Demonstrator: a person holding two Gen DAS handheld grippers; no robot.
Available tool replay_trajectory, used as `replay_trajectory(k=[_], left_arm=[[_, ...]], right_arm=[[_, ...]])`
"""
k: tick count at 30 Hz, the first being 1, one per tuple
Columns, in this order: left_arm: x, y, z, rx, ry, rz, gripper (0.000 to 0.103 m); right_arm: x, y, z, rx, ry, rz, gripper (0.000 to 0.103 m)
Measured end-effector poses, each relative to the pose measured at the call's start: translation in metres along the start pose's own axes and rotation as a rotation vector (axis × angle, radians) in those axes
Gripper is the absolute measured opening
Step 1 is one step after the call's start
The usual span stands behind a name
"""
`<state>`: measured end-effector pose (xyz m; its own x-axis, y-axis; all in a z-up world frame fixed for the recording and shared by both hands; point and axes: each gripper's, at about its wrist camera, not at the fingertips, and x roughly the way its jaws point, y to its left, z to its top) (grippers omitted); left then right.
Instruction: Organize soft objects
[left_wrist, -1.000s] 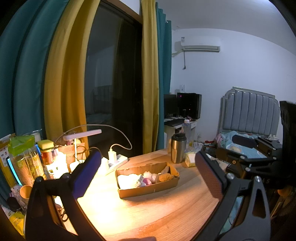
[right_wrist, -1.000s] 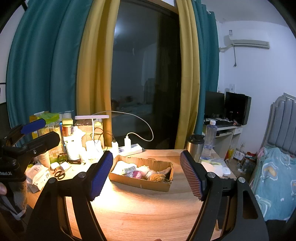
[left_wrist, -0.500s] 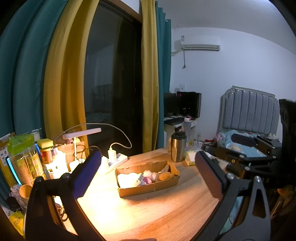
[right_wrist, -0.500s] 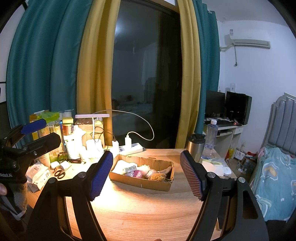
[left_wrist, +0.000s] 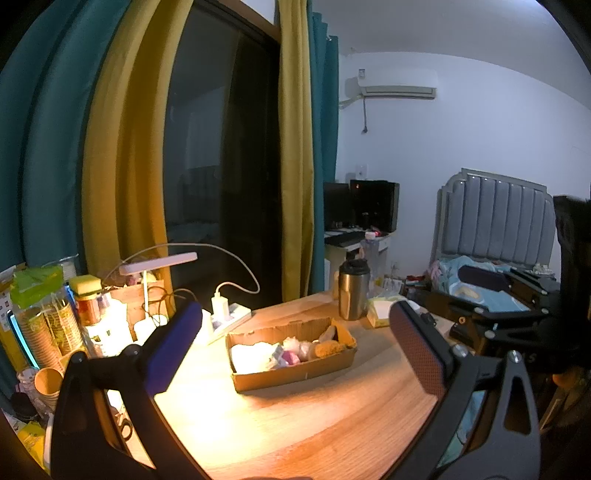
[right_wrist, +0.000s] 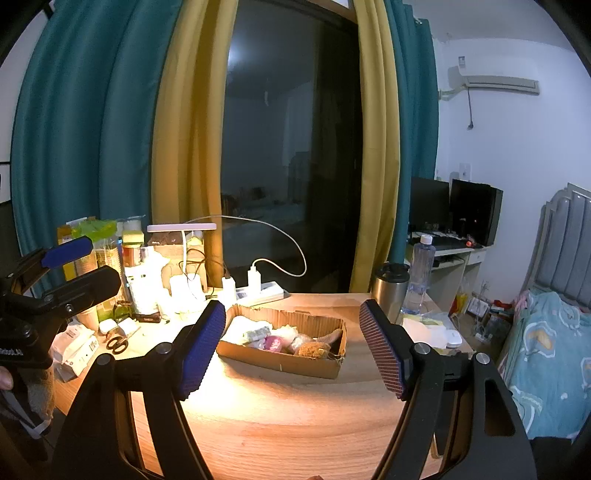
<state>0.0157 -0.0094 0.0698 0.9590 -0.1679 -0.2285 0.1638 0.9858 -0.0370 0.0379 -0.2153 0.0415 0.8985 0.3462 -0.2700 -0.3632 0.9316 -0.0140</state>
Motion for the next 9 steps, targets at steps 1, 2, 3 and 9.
replay_trajectory(k=[1,2,3,9], left_arm=[[0.001,-0.001,0.000,0.000,0.000,0.000,0.102],[0.003,-0.001,-0.001,-0.001,0.002,-0.001,0.102],[0.006,0.000,-0.002,-0.001,0.005,-0.004,0.102],[0.027,0.002,-0.006,0.002,0.029,-0.007,0.102]], right_arm=[[0.001,-0.001,-0.001,-0.001,0.003,0.000,0.078],[0.003,-0.002,-0.002,0.000,0.008,0.000,0.078],[0.005,-0.003,-0.004,0.001,0.013,0.001,0.078],[0.029,-0.013,-0.007,0.008,0.053,0.007,0.078]])
